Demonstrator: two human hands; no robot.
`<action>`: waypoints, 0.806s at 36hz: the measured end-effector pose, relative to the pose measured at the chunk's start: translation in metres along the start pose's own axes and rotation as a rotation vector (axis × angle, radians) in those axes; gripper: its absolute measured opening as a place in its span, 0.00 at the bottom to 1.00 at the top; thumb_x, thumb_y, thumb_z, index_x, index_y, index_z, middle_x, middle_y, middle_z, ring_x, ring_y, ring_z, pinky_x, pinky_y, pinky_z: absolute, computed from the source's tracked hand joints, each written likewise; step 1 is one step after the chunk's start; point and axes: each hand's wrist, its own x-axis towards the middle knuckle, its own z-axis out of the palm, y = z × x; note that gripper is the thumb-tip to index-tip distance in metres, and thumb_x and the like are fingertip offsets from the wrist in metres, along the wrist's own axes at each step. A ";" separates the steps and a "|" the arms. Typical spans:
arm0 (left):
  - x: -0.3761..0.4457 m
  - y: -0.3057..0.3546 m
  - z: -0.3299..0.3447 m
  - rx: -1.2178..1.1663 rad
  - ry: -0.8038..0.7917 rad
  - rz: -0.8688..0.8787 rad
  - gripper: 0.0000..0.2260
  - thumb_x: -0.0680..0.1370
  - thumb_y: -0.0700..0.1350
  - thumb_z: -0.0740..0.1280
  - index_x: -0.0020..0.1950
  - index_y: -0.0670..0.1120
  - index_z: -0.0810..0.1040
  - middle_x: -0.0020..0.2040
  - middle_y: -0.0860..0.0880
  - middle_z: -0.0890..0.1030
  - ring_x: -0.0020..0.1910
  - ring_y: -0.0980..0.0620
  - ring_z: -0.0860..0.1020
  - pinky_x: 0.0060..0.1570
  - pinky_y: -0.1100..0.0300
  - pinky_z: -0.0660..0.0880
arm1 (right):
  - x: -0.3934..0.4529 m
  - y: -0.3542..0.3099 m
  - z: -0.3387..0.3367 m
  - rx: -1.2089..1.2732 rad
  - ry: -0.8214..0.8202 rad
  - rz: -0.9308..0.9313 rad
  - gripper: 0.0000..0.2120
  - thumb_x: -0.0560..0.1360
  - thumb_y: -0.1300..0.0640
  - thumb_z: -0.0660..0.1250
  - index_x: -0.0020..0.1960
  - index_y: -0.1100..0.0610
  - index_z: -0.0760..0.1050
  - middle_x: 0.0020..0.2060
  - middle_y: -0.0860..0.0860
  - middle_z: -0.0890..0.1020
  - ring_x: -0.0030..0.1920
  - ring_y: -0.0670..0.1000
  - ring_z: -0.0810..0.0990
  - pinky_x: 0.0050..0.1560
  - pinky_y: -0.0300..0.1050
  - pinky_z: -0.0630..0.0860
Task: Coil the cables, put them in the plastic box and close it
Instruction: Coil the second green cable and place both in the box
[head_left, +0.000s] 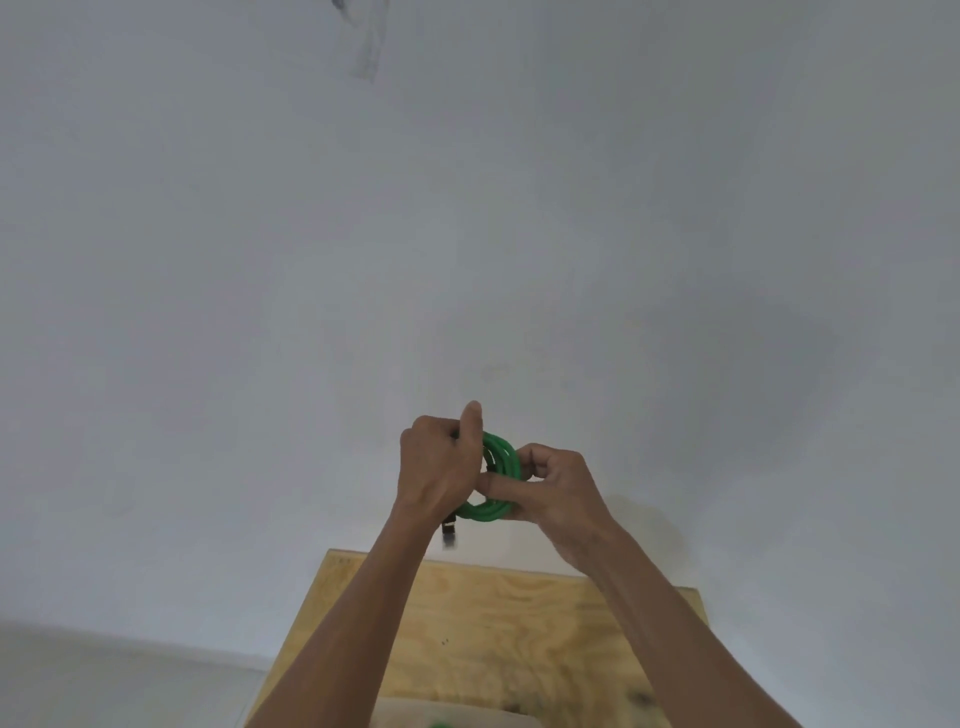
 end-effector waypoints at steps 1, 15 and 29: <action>0.001 0.000 -0.001 0.002 0.007 -0.002 0.29 0.82 0.52 0.61 0.23 0.45 0.59 0.17 0.54 0.58 0.19 0.53 0.59 0.24 0.66 0.61 | -0.001 -0.002 -0.001 0.033 -0.046 0.027 0.13 0.64 0.64 0.81 0.45 0.66 0.81 0.40 0.59 0.79 0.39 0.58 0.84 0.48 0.53 0.84; -0.005 0.007 0.001 -0.044 -0.003 -0.054 0.29 0.82 0.52 0.61 0.24 0.45 0.58 0.17 0.54 0.58 0.20 0.54 0.58 0.23 0.65 0.60 | -0.007 0.000 -0.010 0.075 -0.014 -0.013 0.18 0.61 0.65 0.82 0.46 0.70 0.79 0.34 0.55 0.81 0.39 0.60 0.85 0.49 0.55 0.84; -0.013 -0.005 0.001 -0.269 -0.055 -0.298 0.26 0.81 0.61 0.61 0.34 0.41 0.77 0.29 0.43 0.81 0.27 0.51 0.79 0.31 0.58 0.75 | -0.016 0.013 0.000 0.028 0.237 -0.087 0.13 0.67 0.61 0.80 0.50 0.54 0.82 0.43 0.55 0.86 0.42 0.57 0.87 0.44 0.51 0.85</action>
